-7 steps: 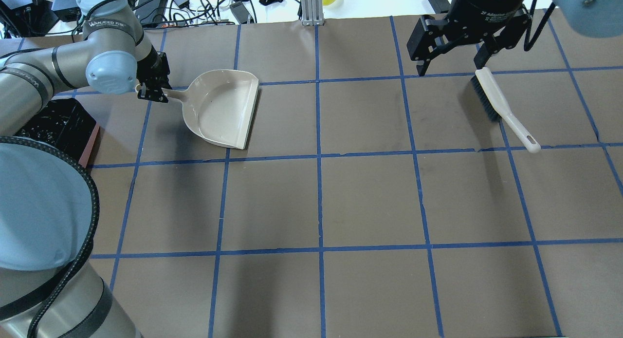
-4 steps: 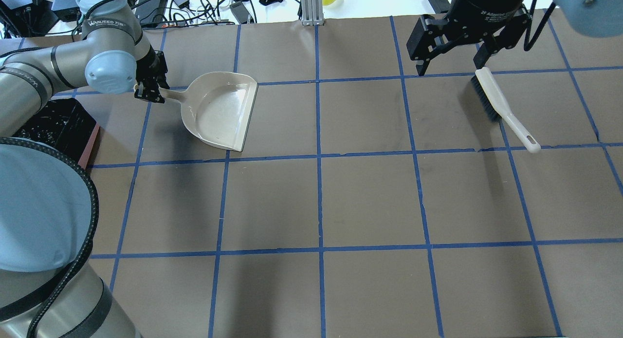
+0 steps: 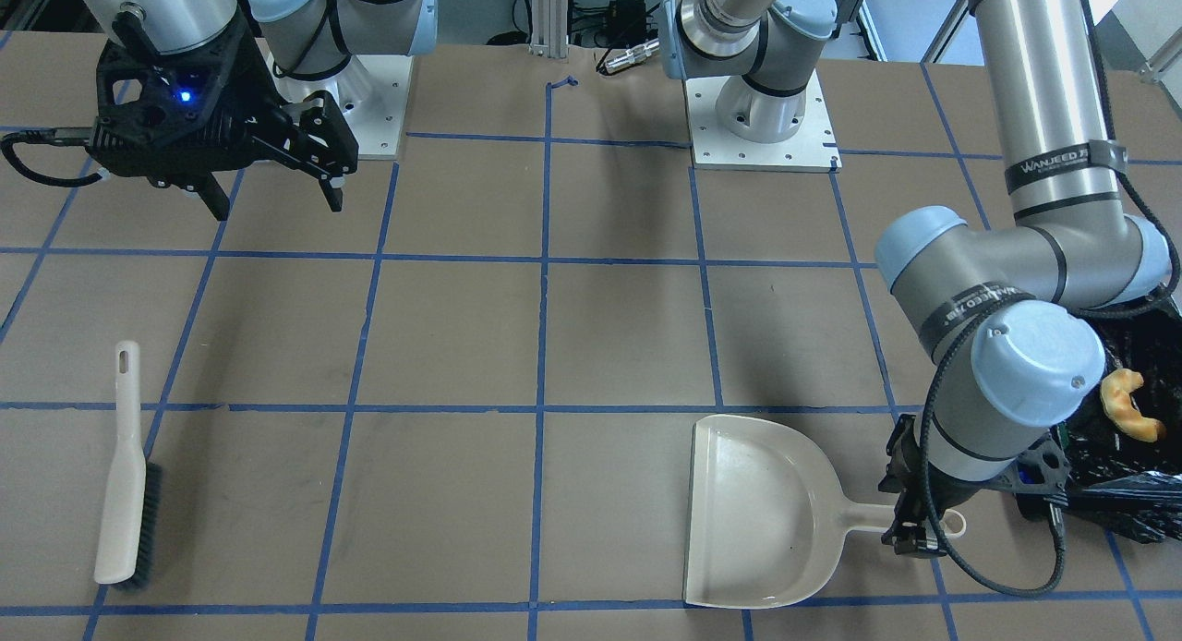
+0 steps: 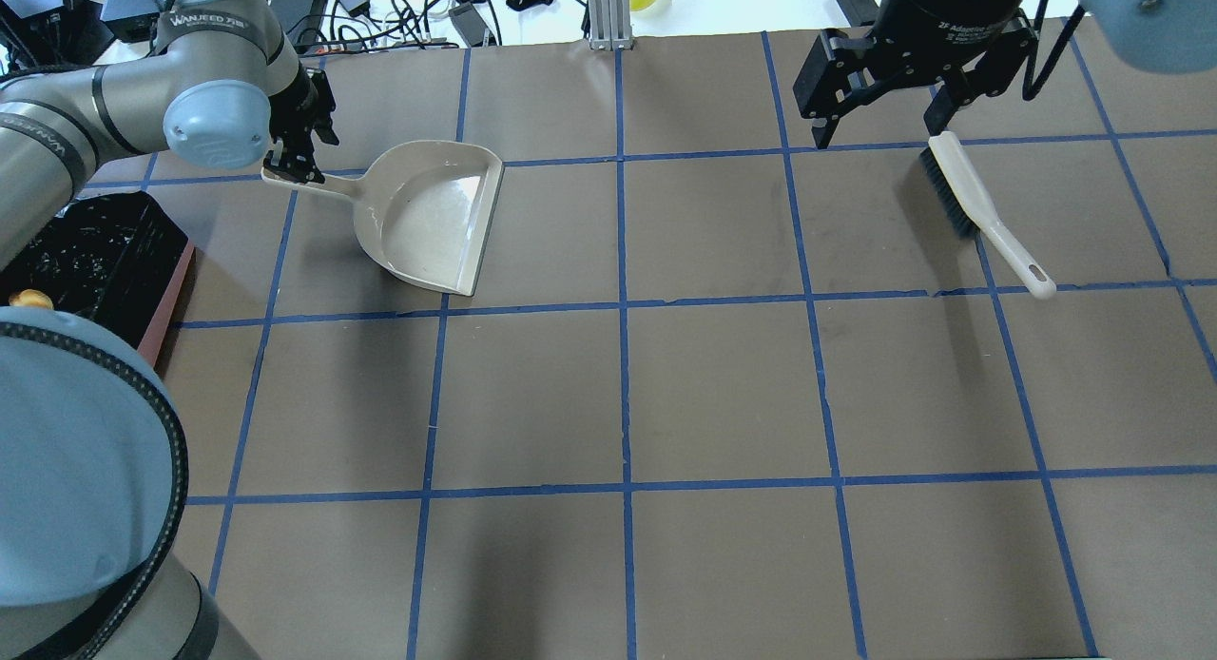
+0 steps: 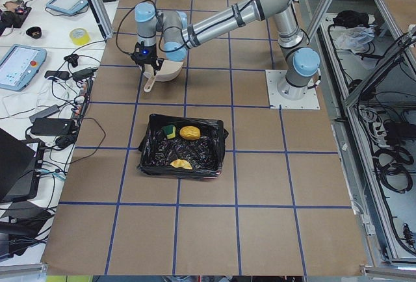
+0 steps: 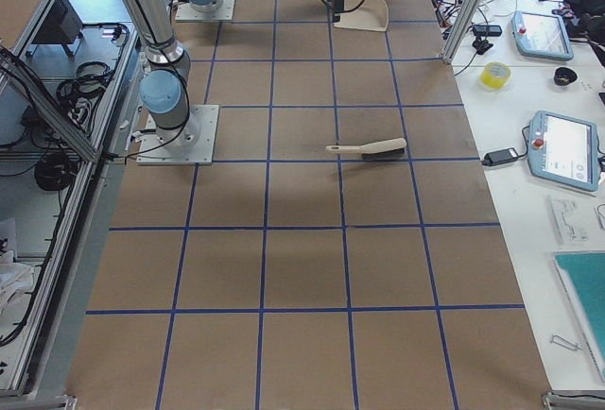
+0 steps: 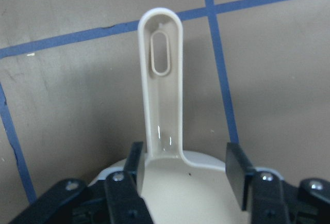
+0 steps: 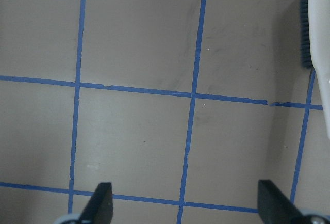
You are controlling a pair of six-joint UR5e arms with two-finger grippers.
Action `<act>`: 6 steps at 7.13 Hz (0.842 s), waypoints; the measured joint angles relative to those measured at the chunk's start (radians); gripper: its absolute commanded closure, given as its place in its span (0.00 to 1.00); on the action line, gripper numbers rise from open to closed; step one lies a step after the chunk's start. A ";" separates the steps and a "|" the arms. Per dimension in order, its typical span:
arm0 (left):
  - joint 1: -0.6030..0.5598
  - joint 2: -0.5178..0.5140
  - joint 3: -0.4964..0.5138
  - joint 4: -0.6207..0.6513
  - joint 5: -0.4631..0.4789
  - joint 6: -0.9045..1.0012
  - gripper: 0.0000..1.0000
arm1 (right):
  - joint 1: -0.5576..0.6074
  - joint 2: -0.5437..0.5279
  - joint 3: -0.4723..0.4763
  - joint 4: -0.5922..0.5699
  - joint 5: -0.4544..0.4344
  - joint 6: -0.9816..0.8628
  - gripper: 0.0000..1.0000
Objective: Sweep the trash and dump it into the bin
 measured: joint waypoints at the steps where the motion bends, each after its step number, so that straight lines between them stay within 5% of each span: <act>1: -0.020 0.055 -0.001 -0.045 0.008 0.005 0.14 | 0.000 0.000 0.000 0.000 0.000 0.000 0.00; 4: -0.029 0.207 0.002 -0.153 -0.062 0.287 0.00 | 0.000 0.000 0.000 0.000 0.001 0.000 0.00; 6: -0.035 0.258 -0.010 -0.162 -0.133 0.442 0.00 | 0.000 0.000 0.000 0.000 0.002 0.000 0.00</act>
